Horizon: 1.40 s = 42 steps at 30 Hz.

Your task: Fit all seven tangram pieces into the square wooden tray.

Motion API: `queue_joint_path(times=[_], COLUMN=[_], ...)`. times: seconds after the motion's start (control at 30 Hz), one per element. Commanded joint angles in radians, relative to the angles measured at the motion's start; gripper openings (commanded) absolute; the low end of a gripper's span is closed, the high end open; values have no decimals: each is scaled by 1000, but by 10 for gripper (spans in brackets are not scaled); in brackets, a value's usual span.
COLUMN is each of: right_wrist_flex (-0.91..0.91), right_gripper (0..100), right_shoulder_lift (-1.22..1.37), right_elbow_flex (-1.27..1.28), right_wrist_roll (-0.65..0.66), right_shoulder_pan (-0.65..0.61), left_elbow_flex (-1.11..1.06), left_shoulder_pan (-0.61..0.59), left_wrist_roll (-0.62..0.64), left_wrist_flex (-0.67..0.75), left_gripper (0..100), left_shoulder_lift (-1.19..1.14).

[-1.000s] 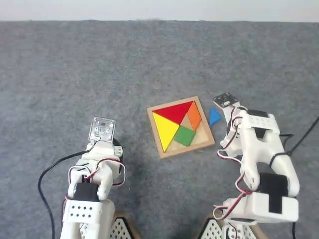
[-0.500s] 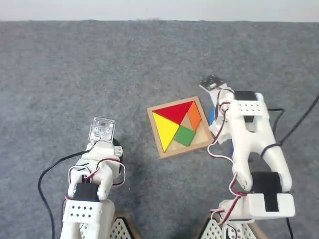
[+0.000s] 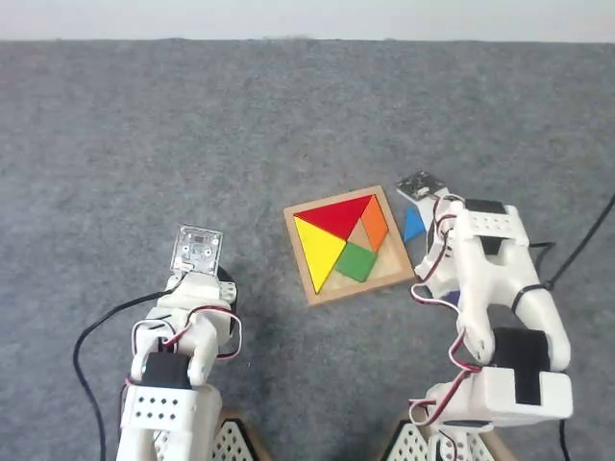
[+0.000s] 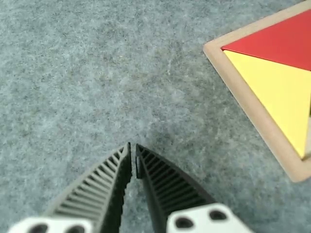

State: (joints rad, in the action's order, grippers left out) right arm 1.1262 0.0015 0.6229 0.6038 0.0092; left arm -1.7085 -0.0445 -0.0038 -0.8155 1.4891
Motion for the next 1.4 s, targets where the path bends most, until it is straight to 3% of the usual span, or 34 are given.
queue_joint_path(times=[0.0,0.27,0.6,0.8,1.07,1.37], right_wrist_flex=[-18,-19,-77,-94,-124,-125], right_gripper=[294,292,292,292,292,292], right_shoulder_lift=[-8,-10,-8,44,36,45], right_elbow_flex=[9,20,23,14,5,17], right_wrist_roll=[12,14,-2,-107,-373,-377], right_shoulder_pan=[18,102,96,96,94,101], left_elbow_flex=[19,19,19,19,19,19], left_shoulder_pan=[-3,-3,-3,-3,-3,-3], left_wrist_roll=[5,5,5,5,5,5], left_wrist_flex=[0,0,0,0,0,0], left_gripper=[14,14,14,14,14,14], left_shoulder_lift=[12,12,12,12,12,12])
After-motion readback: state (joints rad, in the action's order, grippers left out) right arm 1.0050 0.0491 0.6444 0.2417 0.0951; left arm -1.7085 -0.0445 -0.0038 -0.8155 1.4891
